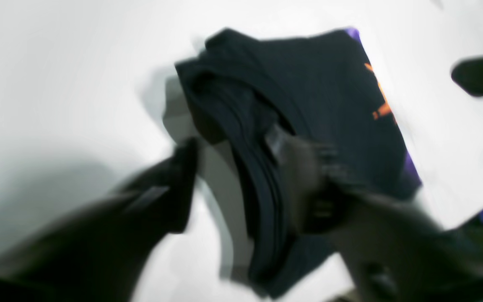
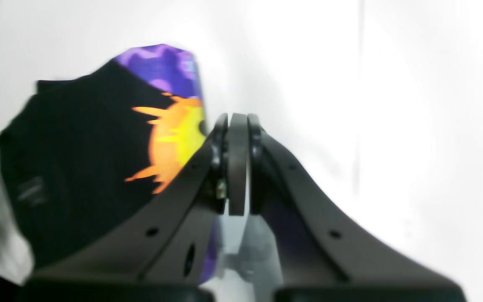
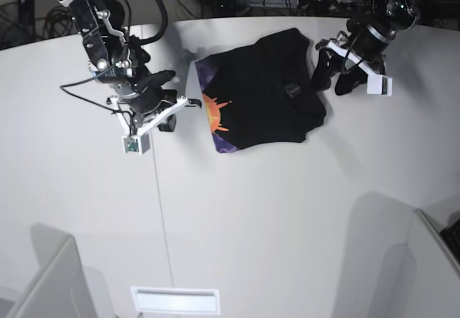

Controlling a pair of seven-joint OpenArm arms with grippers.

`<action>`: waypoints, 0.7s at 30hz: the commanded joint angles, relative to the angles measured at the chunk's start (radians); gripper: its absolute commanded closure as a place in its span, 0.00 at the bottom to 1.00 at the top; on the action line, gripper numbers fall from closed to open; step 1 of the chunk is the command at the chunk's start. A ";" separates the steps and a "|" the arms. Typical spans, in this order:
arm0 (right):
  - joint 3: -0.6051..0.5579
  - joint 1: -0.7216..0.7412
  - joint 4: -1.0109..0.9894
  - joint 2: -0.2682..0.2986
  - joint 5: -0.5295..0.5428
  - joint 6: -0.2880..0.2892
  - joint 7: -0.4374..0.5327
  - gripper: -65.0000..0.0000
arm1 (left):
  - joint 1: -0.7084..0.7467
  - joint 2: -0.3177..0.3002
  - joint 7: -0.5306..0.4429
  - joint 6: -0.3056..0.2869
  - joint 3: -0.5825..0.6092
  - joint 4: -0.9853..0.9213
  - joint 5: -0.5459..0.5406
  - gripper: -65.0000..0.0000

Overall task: Fold the T-shirt properly
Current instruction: 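Grasp the folded shirt's edge with the left gripper and drag it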

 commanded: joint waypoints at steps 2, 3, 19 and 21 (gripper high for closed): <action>0.001 0.009 0.015 0.007 0.003 0.006 0.017 1.00 | -0.033 -0.003 -0.020 -0.010 0.008 -0.037 -0.027 0.30; 0.001 0.007 0.015 0.007 0.003 0.006 0.017 1.00 | -0.053 -0.002 -0.017 -0.010 0.008 -0.062 -0.027 0.26; 0.004 -0.011 0.015 0.008 0.003 0.006 0.017 1.00 | -0.218 0.011 -0.022 -0.006 0.185 -0.418 -0.018 0.23; 0.005 -0.018 0.015 0.008 0.002 0.006 0.017 1.00 | -0.228 0.008 -0.022 -0.006 0.203 -0.456 -0.018 0.26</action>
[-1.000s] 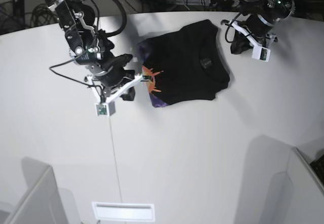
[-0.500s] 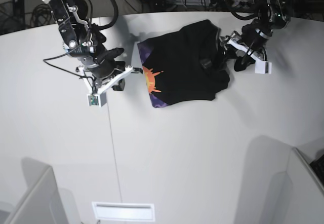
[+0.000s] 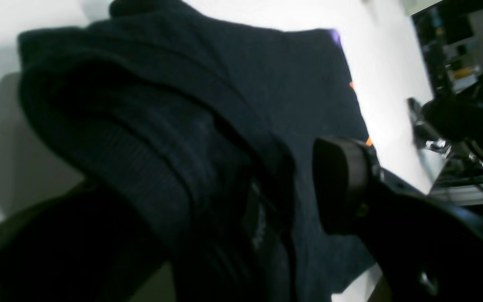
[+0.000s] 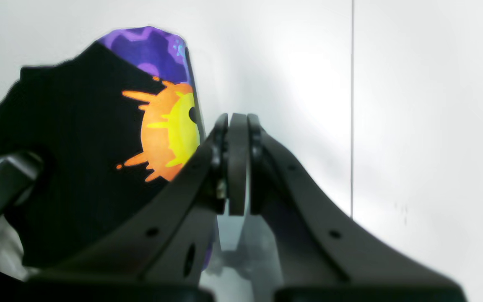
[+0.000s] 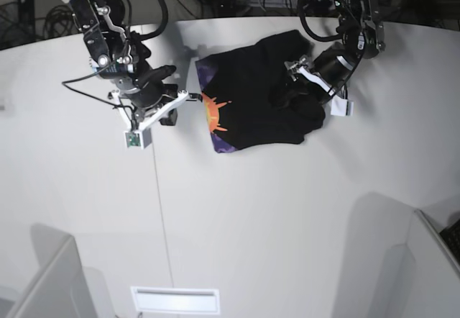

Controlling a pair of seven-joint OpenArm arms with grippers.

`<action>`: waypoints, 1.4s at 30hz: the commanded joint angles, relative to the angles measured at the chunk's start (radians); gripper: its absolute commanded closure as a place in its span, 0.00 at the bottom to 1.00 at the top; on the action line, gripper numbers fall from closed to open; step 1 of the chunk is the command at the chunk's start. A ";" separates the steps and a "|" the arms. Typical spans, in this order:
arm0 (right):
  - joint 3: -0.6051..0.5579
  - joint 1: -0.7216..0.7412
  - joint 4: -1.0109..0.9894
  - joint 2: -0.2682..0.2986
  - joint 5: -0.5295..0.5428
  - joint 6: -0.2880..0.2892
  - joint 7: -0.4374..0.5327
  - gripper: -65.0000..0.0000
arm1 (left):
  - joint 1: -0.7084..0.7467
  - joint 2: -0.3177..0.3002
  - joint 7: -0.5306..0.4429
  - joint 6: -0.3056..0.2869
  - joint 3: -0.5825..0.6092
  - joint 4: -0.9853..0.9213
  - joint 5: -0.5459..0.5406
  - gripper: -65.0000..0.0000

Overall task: Fold the T-shirt properly
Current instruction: 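Grasp the folded shirt's edge with the left gripper and drag it, then rotate and flatten the folded shirt with the left gripper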

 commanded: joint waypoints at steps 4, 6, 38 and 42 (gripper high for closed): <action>0.056 -0.013 0.005 0.008 -0.002 0.006 0.019 1.00 | -0.006 -0.002 0.049 0.021 0.044 -0.047 0.038 0.68; 0.118 -0.034 -0.003 0.002 -0.002 0.006 0.037 1.00 | -0.007 -0.005 0.051 0.031 0.062 -0.046 0.039 0.95; 0.649 -0.350 -0.015 -0.153 0.000 0.284 0.121 1.00 | -0.613 -0.427 0.052 0.213 1.152 0.025 0.114 1.00; 0.713 -0.352 -0.015 -0.218 -0.002 0.284 0.115 1.00 | -0.716 -0.426 0.049 0.211 1.290 0.025 0.114 1.00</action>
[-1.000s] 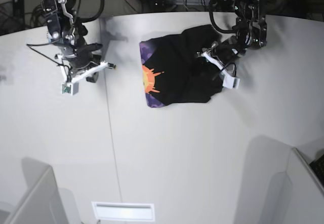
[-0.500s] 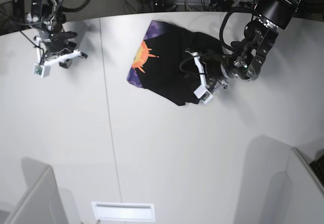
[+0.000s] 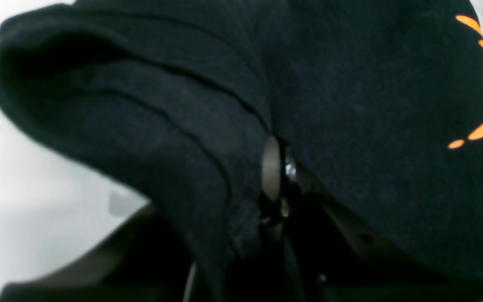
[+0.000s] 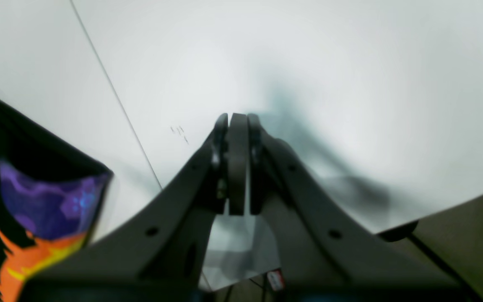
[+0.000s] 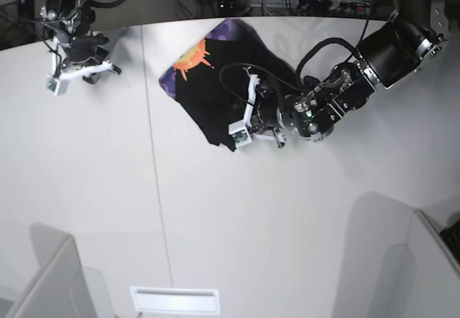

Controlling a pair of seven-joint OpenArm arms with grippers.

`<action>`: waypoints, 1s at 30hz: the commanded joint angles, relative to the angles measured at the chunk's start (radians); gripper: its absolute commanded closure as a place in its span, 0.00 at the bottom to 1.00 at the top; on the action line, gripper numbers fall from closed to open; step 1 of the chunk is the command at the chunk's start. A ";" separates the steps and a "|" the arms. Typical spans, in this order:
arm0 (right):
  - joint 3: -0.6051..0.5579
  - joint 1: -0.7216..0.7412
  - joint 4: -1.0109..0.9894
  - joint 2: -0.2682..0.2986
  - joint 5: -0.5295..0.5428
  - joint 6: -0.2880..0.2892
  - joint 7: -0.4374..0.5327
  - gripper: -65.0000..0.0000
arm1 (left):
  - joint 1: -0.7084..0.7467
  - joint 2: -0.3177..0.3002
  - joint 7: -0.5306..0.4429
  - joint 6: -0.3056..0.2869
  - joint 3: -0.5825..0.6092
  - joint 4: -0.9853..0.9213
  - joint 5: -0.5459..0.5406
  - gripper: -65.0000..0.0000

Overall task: Fold the T-shirt properly
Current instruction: 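Rotate and flatten the folded shirt with the left gripper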

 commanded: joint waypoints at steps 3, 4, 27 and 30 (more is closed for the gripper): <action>0.032 -0.018 0.016 -0.013 0.000 0.005 0.016 1.00 | -0.079 -0.005 0.005 -0.001 0.058 0.007 0.007 1.00; 0.034 -0.024 0.016 -0.015 0.000 0.005 0.019 1.00 | -0.099 -0.005 0.004 -0.001 0.078 0.007 0.007 1.00; 0.037 -0.043 0.016 -0.019 0.000 0.005 0.022 1.00 | -0.076 0.273 0.001 -0.305 0.069 -0.133 0.677 1.00; 0.037 -0.041 0.016 -0.019 0.000 0.005 0.022 1.00 | -0.076 0.286 0.001 -0.321 0.069 -0.142 0.685 1.00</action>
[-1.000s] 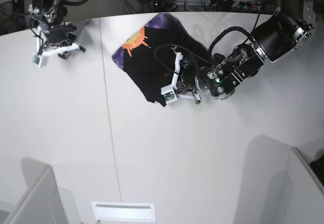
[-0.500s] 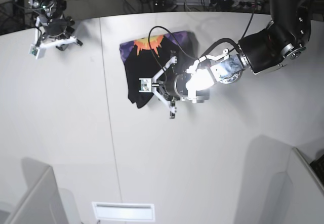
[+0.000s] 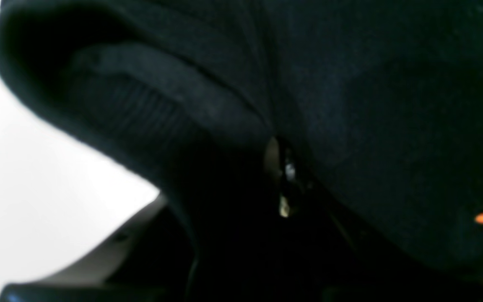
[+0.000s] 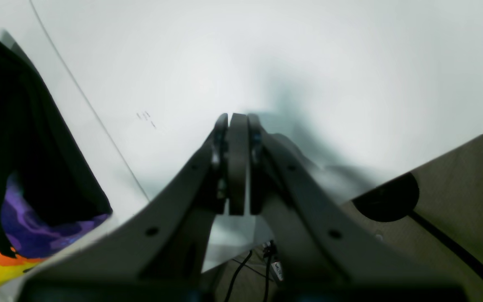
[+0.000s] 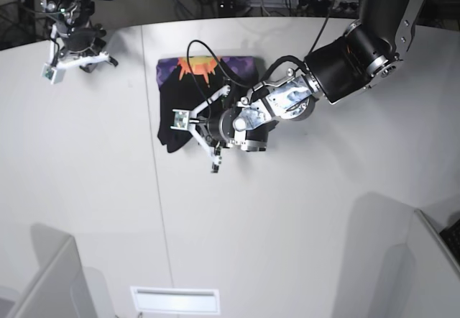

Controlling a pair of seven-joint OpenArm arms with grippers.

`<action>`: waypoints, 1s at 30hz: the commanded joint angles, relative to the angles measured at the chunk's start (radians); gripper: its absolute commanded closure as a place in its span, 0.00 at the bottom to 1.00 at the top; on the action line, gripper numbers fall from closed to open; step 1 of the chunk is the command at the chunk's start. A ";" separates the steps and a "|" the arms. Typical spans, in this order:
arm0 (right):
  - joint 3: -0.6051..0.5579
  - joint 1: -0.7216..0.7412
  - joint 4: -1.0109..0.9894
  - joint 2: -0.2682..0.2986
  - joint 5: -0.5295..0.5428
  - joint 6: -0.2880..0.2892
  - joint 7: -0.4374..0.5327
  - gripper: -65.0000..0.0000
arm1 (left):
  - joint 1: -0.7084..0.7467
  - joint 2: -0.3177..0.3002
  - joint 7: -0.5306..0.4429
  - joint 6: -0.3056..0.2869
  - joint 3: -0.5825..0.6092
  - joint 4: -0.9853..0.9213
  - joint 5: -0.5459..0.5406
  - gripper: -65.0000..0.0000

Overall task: Fold the T-shirt properly
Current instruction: 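Rotate and flatten the folded shirt with the left gripper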

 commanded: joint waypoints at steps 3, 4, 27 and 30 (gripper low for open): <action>0.006 -0.002 0.016 0.005 0.001 0.005 0.019 1.00 | 0.001 -0.002 0.031 -0.031 0.006 -0.010 0.011 1.00; 0.006 -0.002 0.016 0.005 0.001 0.005 0.019 1.00 | 0.001 -0.002 0.033 -0.031 0.005 -0.009 0.011 1.00; -0.005 0.009 0.010 0.005 0.001 0.006 0.013 1.00 | -0.057 0.031 0.034 -0.025 -0.137 0.065 0.084 0.43; -0.005 0.009 0.010 0.005 0.001 0.006 0.013 1.00 | -0.057 0.070 0.034 -0.029 -0.239 0.071 0.092 0.43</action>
